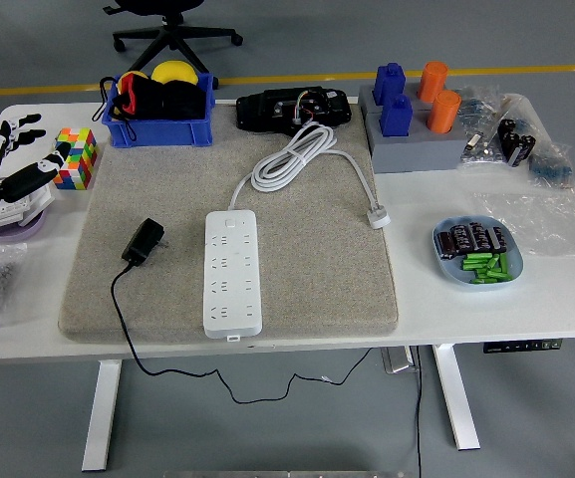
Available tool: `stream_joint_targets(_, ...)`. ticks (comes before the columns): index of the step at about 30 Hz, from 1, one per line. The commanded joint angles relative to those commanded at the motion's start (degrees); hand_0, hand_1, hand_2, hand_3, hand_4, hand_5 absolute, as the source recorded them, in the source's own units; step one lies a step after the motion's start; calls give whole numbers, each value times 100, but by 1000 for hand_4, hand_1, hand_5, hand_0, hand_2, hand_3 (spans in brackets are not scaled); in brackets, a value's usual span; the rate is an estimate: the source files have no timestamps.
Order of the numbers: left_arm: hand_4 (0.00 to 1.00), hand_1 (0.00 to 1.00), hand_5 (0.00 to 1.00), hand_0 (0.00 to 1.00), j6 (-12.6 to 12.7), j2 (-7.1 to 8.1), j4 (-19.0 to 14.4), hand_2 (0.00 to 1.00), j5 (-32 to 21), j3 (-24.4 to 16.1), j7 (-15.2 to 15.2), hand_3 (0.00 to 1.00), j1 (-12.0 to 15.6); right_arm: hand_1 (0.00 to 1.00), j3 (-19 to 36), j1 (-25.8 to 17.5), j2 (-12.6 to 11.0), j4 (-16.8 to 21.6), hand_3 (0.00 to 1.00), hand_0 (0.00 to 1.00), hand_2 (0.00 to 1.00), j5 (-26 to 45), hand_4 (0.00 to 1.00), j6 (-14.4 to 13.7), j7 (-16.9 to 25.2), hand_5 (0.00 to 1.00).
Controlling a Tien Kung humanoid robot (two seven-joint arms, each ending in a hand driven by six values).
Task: Pull the plug out,throw it away,press the button
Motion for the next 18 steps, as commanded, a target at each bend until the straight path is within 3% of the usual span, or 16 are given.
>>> stream_joint_targets(18,756,822,452,876,-46,-22,29,769,4,-3,42,833,-27,680,12,-13,3,4,644,728,660,2,745,-2,-6,589)
